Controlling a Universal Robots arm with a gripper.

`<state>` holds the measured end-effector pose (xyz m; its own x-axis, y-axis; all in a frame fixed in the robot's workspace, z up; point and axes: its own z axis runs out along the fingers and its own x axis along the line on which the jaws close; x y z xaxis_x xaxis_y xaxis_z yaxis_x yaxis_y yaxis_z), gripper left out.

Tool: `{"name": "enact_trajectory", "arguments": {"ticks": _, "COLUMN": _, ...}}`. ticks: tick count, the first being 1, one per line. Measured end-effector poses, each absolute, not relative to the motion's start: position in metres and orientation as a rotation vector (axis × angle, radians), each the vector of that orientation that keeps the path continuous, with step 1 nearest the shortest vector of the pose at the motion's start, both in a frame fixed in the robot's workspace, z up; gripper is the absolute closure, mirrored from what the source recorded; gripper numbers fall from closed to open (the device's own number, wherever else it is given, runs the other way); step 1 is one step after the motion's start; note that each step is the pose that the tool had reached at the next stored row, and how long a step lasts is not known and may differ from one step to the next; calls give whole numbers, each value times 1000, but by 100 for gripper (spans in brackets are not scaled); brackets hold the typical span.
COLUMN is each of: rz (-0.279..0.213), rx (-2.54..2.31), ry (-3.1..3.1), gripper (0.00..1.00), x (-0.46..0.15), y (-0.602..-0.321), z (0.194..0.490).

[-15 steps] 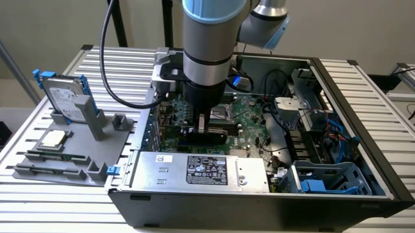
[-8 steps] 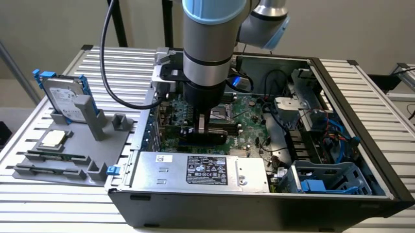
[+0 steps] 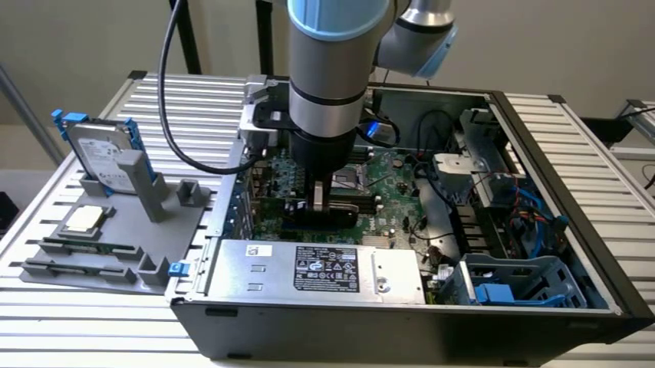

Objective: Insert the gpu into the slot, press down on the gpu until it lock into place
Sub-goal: 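Insert the gpu into the slot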

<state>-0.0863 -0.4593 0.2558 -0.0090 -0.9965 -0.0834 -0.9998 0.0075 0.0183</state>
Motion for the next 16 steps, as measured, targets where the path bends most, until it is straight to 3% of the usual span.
{"name": "enact_trajectory", "arguments": {"ticks": 1, "rz": 111, "rx": -2179, "ry": 2196, "gripper": 66, "x": -86, "y": -459, "z": 256}}
{"name": "enact_trajectory", "arguments": {"ticks": 11, "rz": 117, "rx": -2181, "ry": 2199, "gripper": 66, "x": -86, "y": -459, "z": 290}}
{"name": "enact_trajectory", "arguments": {"ticks": 13, "rz": 118, "rx": -2181, "ry": 2200, "gripper": 68, "x": -86, "y": -459, "z": 295}}
{"name": "enact_trajectory", "arguments": {"ticks": 16, "rz": 119, "rx": -2182, "ry": 2200, "gripper": 81, "x": -86, "y": -459, "z": 295}}
